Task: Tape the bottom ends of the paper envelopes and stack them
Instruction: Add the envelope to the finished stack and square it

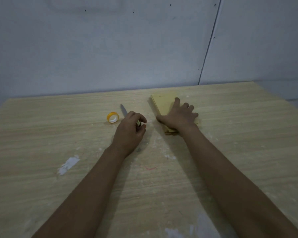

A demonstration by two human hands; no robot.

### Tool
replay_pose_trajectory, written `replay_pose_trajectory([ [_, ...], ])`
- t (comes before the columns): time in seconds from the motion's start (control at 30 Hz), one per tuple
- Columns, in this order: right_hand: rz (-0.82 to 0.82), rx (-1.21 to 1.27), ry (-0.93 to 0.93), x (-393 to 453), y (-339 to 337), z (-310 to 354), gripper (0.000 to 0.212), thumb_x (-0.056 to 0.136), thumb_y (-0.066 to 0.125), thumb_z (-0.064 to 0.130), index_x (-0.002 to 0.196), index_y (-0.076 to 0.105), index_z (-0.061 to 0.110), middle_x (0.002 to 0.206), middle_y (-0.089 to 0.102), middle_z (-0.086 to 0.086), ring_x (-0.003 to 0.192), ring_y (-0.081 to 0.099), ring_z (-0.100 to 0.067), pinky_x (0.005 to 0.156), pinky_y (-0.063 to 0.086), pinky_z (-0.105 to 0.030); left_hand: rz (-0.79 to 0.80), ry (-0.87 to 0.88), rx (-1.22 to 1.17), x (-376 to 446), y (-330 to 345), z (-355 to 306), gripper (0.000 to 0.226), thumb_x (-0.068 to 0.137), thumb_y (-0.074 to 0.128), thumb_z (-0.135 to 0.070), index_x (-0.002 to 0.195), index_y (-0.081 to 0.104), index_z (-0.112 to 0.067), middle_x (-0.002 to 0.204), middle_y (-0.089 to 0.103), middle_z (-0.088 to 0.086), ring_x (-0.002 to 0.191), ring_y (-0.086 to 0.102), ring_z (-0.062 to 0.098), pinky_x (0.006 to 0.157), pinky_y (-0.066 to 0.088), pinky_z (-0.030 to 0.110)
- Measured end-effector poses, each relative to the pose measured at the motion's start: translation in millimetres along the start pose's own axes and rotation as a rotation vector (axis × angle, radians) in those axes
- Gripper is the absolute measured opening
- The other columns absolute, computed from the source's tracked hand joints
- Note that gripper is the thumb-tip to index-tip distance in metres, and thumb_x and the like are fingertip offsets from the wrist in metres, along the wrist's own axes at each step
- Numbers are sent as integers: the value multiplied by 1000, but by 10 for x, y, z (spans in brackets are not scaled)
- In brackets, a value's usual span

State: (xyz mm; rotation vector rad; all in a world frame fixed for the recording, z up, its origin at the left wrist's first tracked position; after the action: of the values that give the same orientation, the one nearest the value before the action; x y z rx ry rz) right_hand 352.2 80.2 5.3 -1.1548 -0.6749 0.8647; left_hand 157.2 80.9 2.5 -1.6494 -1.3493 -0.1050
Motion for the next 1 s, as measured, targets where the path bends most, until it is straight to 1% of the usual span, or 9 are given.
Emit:
replay_pose_trajectory([
  [0.1, 1, -3, 6, -87, 65, 116, 109, 72, 58, 76, 151, 11, 18, 148, 28, -24, 133, 28, -43, 103, 28, -56, -13, -7, 14, -32, -39, 28, 14, 82, 68, 1, 88, 65, -11, 88, 53, -2, 66, 51, -4, 64, 36, 21],
  [0.4, -21, 24, 26, -251, 126, 240, 115, 70, 57, 78, 152, 7, 14, 152, 22, -28, 136, 25, -45, 104, 26, -58, 5, -2, -9, -74, -66, 17, 15, 81, 67, 1, 86, 66, -13, 89, 54, -2, 66, 53, -2, 65, 39, 24],
  [0.5, -16, 32, 40, -279, 83, 243, 119, 70, 57, 79, 153, 3, 13, 156, 16, -29, 140, 21, -45, 107, 22, -61, -13, 7, -14, -96, -103, -6, 14, 81, 66, 2, 85, 66, -12, 89, 54, -2, 66, 50, 1, 66, 43, 28],
  [0.57, -13, 38, 45, -297, 34, 255, 121, 71, 55, 80, 155, 0, 13, 158, 10, -29, 143, 17, -46, 109, 16, -65, -34, 9, -25, -119, -147, -32, 13, 81, 66, 3, 84, 66, -10, 88, 55, -1, 67, 49, 0, 66, 44, 26],
  [0.67, -60, 51, 9, -327, -54, 336, 114, 73, 53, 80, 154, 7, 14, 160, 10, -26, 144, 15, -45, 109, 10, -70, -61, 11, -36, -163, -218, -38, 13, 81, 67, 3, 84, 66, -9, 90, 56, 0, 72, 53, 1, 67, 44, 17],
  [0.77, -128, 68, -91, -405, -131, 471, 93, 80, 53, 71, 150, 23, 16, 157, 20, -19, 142, 19, -42, 110, 11, -69, -181, 8, 37, -200, -366, -25, 12, 79, 67, -3, 88, 66, -11, 93, 59, 4, 81, 54, 18, 70, 46, 32],
  [0.87, -201, 108, -163, -526, -187, 547, 77, 84, 56, 60, 143, 35, 16, 150, 31, -16, 137, 27, -39, 109, 19, -62, -329, -144, 227, -227, -563, 122, 31, 77, 64, -19, 107, 67, -17, 114, 61, 4, 104, 51, 30, 81, 42, 39],
  [0.93, -234, 161, -194, -605, -195, 561, 68, 85, 58, 52, 140, 40, 16, 146, 36, -14, 133, 30, -37, 107, 25, -56, -337, -336, 237, -265, -641, 342, 40, 81, 66, -15, 120, 64, -18, 127, 56, 9, 115, 47, 35, 87, 41, 44],
  [1.0, -272, 216, -231, -684, -190, 573, 61, 85, 60, 45, 137, 45, 15, 140, 40, -12, 129, 34, -35, 102, 32, -50, -306, -501, 160, -285, -668, 550, 42, 85, 67, -9, 126, 62, -17, 130, 52, 15, 116, 49, 39, 90, 42, 47],
])
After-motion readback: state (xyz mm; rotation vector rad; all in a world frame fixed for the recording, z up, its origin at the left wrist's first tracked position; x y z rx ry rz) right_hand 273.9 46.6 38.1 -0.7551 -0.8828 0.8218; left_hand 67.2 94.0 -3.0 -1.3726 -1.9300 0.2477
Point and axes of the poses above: each hand's wrist, its own x-axis towards the middle knuckle, its own y-axis out of the palm, z = x × y, the point moved 6 cm from there along x, towards the middle knuckle
